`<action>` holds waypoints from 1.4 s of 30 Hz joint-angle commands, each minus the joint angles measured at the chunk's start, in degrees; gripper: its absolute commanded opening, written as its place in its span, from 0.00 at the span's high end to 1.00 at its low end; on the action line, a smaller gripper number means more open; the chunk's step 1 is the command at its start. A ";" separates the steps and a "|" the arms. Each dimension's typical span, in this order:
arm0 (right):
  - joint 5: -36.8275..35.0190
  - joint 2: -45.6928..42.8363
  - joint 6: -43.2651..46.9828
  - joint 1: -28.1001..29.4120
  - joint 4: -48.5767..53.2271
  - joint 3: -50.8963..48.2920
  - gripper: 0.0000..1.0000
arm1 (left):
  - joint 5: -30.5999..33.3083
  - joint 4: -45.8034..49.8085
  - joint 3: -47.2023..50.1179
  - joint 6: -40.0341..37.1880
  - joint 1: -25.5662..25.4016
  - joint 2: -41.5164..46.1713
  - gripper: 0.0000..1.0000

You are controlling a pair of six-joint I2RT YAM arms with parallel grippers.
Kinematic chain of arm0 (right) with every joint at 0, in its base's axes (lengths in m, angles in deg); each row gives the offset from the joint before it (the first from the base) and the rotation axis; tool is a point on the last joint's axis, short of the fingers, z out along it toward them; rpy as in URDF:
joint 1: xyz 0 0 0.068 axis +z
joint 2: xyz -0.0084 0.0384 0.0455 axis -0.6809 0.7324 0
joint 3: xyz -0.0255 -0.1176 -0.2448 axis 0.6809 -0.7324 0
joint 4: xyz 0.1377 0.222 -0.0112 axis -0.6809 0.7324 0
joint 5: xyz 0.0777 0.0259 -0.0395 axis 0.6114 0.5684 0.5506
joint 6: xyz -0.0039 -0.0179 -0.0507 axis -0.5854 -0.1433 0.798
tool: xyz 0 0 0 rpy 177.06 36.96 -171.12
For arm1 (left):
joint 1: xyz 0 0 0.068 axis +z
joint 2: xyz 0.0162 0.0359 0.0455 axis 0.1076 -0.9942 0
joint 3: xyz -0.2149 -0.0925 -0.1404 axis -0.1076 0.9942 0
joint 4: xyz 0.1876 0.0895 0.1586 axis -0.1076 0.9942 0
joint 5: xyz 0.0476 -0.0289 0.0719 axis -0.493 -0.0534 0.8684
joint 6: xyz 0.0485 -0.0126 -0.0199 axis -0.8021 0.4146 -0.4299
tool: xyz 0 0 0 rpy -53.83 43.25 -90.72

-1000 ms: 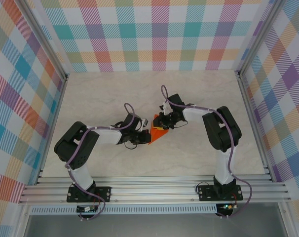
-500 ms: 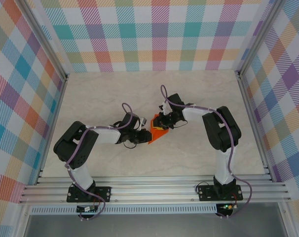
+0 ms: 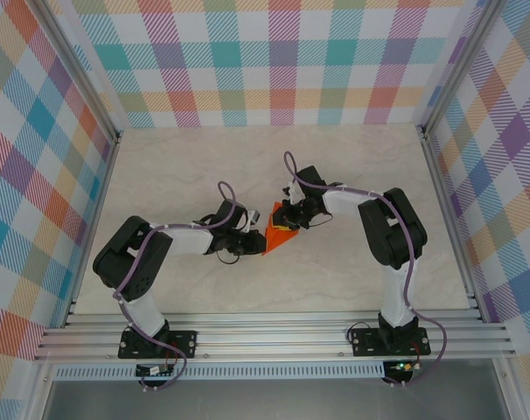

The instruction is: Fold a paper plane with a square sheet of paper (pick it up from the middle)

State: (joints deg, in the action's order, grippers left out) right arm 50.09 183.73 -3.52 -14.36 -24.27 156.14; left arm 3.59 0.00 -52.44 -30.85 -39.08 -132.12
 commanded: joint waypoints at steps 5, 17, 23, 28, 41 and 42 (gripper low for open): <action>-0.17 -0.37 0.39 0.27 1.22 1.35 0.83 | -0.90 1.58 -0.86 -0.39 0.56 -1.19 0.96; 3.82 -1.30 0.26 0.27 -0.31 1.53 0.81 | -1.48 -0.76 0.02 3.25 0.61 -3.28 0.99; 5.31 0.81 -0.46 0.27 -1.50 2.28 0.82 | -1.37 -0.33 -0.01 3.29 0.59 -3.46 0.99; 5.44 2.37 -0.56 0.32 -1.55 3.54 0.81 | -1.51 -0.34 -0.23 3.21 0.66 -3.81 0.99; 0.49 5.89 -0.20 0.35 1.19 6.15 0.82 | -0.68 0.55 0.02 2.53 0.65 -2.55 0.93; 0.64 6.23 -0.22 0.36 1.17 6.22 0.83 | -0.66 0.64 0.06 2.55 0.65 -2.12 0.91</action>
State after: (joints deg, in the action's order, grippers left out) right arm 51.58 188.58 -4.25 -14.36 -24.21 160.60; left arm 1.32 -1.88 -52.83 -27.79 -38.97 -133.91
